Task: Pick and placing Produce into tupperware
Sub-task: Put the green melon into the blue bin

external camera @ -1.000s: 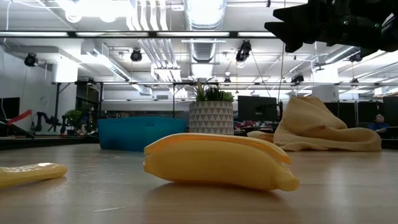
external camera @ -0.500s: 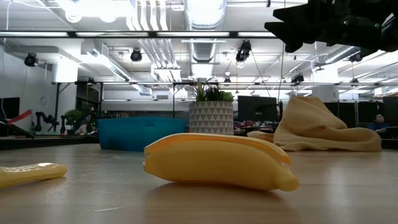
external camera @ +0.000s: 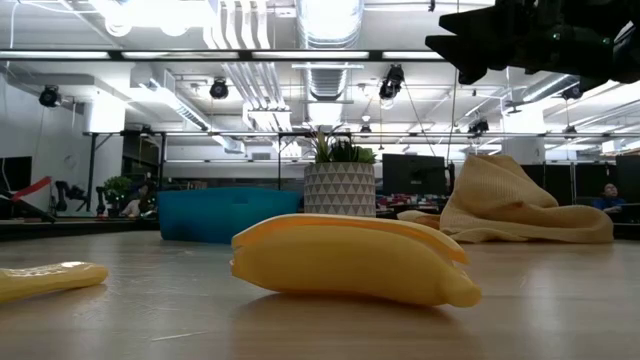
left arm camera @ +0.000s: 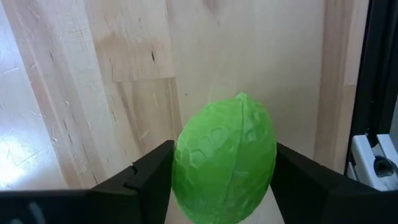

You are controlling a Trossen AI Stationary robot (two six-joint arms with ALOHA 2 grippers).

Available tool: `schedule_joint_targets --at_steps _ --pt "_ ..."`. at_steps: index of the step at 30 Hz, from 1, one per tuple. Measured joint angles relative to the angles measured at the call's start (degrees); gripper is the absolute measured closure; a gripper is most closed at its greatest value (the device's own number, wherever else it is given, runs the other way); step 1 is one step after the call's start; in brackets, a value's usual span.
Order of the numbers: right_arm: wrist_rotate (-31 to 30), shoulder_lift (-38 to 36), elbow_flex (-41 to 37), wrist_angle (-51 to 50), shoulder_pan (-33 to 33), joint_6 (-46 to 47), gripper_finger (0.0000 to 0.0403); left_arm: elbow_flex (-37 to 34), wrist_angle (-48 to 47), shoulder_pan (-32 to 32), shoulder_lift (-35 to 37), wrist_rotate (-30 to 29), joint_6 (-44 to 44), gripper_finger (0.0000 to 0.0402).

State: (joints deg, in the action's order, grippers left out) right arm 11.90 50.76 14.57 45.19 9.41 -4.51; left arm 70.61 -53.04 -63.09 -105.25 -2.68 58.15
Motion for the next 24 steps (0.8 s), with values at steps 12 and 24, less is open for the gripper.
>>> schedule_joint_targets --at_steps 12,24 --pt "0.0 0.0 0.0 -0.03 0.0 0.0 0.0163 0.0 -0.03 0.4 0.16 -3.43 1.53 0.0194" --pt "0.0 0.02 0.0 -0.89 0.0 0.0 0.0164 0.0 -0.65 0.9 1.4 -10.11 5.16 0.0194"
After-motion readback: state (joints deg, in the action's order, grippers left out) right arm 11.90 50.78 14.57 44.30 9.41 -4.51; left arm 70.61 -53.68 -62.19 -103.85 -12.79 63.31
